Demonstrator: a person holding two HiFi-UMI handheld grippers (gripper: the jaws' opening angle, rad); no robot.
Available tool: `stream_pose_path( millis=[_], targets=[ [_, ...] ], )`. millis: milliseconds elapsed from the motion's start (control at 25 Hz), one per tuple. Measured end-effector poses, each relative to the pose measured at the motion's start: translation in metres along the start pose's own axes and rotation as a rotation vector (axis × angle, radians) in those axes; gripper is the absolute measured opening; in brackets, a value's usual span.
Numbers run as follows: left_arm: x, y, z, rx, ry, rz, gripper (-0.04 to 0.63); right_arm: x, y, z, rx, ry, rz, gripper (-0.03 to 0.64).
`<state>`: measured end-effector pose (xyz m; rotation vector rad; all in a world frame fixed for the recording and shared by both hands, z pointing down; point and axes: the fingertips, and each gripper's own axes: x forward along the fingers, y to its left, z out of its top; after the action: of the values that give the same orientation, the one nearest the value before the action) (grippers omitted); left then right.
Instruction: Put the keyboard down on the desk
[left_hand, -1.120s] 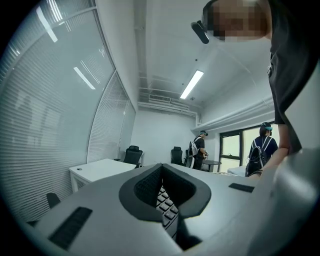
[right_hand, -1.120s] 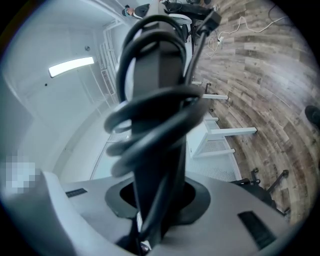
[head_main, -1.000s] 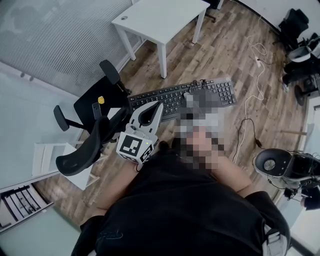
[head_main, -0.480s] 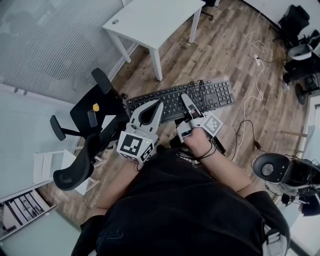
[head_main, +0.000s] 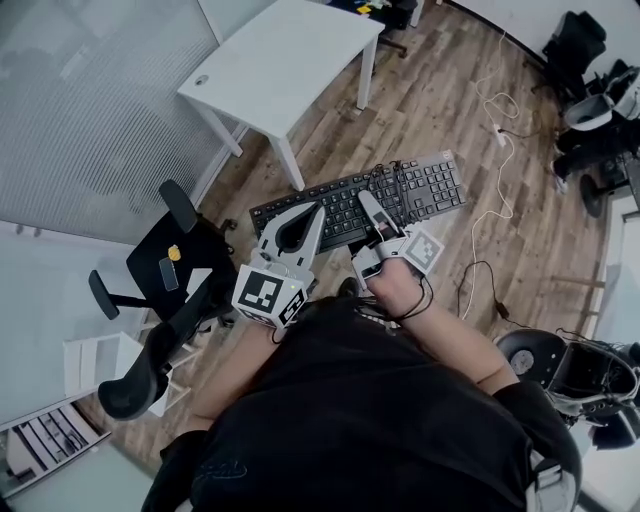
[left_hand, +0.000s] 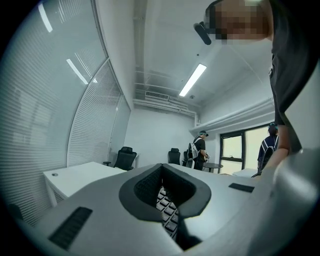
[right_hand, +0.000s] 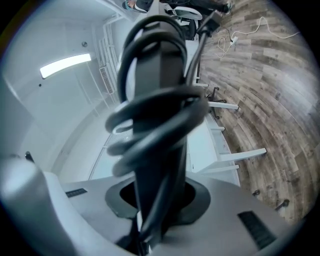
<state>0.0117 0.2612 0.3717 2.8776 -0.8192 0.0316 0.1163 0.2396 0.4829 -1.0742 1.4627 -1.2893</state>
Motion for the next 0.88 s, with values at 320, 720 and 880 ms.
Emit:
stream_pose_path(
  millis=[320,720,880],
  targets=[
    [0.022,0.008,-0.002,-0.004,0.01,0.005,0.015,0.007,-0.014,0.024,0.016,-0.014,-0.012,0.095],
    [0.052,0.036,-0.006,-0.03,0.029,-0.038,0.015,0.033,-0.022,0.041,0.022,-0.06,-0.029,0.095],
    [0.062,0.056,-0.008,-0.04,0.038,-0.054,0.015,0.049,-0.032,0.048,0.026,-0.087,-0.053,0.095]
  ],
)
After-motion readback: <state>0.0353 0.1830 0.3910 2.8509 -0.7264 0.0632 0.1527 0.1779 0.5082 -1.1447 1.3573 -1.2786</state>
